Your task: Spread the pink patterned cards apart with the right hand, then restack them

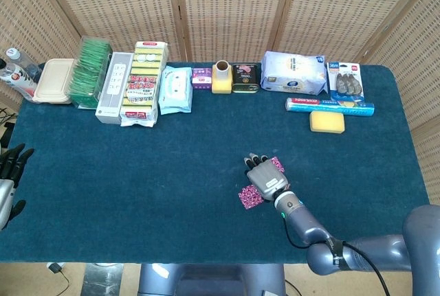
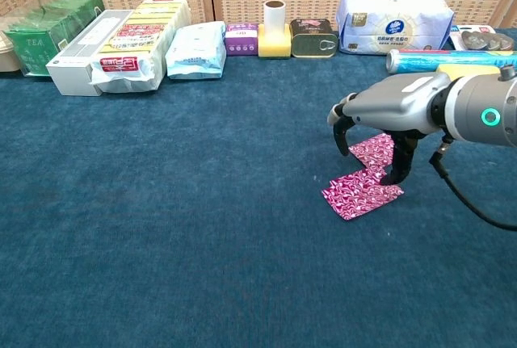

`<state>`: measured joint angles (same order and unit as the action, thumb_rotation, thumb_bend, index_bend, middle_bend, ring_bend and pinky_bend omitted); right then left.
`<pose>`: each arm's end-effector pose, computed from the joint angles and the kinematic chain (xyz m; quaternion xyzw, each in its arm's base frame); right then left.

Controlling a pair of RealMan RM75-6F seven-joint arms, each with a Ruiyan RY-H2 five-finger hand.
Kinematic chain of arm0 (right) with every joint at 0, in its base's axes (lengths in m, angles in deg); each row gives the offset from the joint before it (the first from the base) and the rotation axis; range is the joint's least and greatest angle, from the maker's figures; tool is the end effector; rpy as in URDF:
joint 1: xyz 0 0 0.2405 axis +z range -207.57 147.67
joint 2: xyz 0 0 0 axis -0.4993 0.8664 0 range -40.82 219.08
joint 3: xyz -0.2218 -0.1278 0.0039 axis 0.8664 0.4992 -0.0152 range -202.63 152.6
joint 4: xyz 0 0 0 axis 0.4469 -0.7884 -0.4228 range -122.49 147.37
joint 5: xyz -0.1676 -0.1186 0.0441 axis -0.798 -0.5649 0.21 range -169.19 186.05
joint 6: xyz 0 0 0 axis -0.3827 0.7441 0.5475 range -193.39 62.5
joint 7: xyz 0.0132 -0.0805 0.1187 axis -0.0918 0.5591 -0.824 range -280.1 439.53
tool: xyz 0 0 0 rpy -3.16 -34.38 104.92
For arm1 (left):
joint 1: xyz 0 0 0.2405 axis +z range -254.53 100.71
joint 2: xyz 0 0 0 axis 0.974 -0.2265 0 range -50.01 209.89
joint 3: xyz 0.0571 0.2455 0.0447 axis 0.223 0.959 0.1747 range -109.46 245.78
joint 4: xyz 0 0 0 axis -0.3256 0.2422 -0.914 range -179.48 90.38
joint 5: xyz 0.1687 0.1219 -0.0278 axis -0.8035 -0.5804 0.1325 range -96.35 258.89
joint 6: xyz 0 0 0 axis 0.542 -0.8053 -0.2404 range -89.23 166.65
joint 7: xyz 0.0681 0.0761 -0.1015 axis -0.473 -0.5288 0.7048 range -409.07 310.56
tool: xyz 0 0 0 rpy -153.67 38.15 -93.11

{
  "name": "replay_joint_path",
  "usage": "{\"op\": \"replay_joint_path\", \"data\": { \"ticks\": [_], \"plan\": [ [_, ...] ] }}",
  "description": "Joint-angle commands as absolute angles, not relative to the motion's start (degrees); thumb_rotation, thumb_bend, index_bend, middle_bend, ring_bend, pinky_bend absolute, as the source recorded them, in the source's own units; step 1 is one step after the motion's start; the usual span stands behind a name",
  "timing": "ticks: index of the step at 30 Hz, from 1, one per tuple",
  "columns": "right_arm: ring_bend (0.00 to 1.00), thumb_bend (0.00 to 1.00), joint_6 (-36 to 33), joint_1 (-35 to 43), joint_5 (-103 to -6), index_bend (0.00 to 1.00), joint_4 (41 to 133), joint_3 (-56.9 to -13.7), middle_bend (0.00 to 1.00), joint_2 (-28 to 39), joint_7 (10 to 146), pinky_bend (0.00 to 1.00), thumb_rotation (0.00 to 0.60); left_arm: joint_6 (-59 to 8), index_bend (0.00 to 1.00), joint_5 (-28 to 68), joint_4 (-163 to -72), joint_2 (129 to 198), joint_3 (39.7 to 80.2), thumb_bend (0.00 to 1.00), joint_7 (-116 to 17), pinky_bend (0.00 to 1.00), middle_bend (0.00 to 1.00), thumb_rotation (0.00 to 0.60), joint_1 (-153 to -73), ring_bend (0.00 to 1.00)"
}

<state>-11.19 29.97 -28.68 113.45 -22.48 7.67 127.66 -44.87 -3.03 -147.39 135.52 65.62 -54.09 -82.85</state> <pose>-0.1182 -0.3175 -0.0222 0.8612 -0.2731 0.1731 0.3922 -0.2864 0.1828 0.1856 -0.6084 -0.3814 -0.3670 0.5913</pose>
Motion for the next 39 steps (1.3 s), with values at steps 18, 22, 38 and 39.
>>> {"op": "replay_joint_path", "data": {
  "ticks": [18,22,38,39],
  "plan": [
    [0.02,0.26,-22.68,29.10,-38.49,0.24,99.03,-23.75,0.08,6.79,114.75,0.18,0.600,-43.09,0.00,-2.07,-148.19,136.07,65.68,0.13,-56.62,0.07,0.00,0.600,-83.73,0.00],
    [0.02,0.23,-23.20,28.16,-42.00,0.24,97.67,-24.16,0.08,6.90,111.53,0.18,0.600,-43.26,0.00,-2.03,-148.44,136.42,65.71,0.13,-57.44,0.07,0.00,0.600,-83.70,0.00],
    [0.02,0.20,-23.85,24.82,-52.04,0.25,90.84,-24.06,0.08,5.30,103.64,0.18,0.600,-43.38,0.00,-1.52,-148.66,136.84,65.64,0.13,-58.54,0.07,0.00,0.600,-83.72,0.00],
    [0.02,0.20,-23.92,24.68,-52.39,0.25,90.43,-24.03,0.08,5.16,103.42,0.18,0.600,-43.42,0.00,-1.56,-148.66,136.85,65.66,0.13,-58.55,0.07,0.00,0.600,-83.69,0.00]
  ]
}}
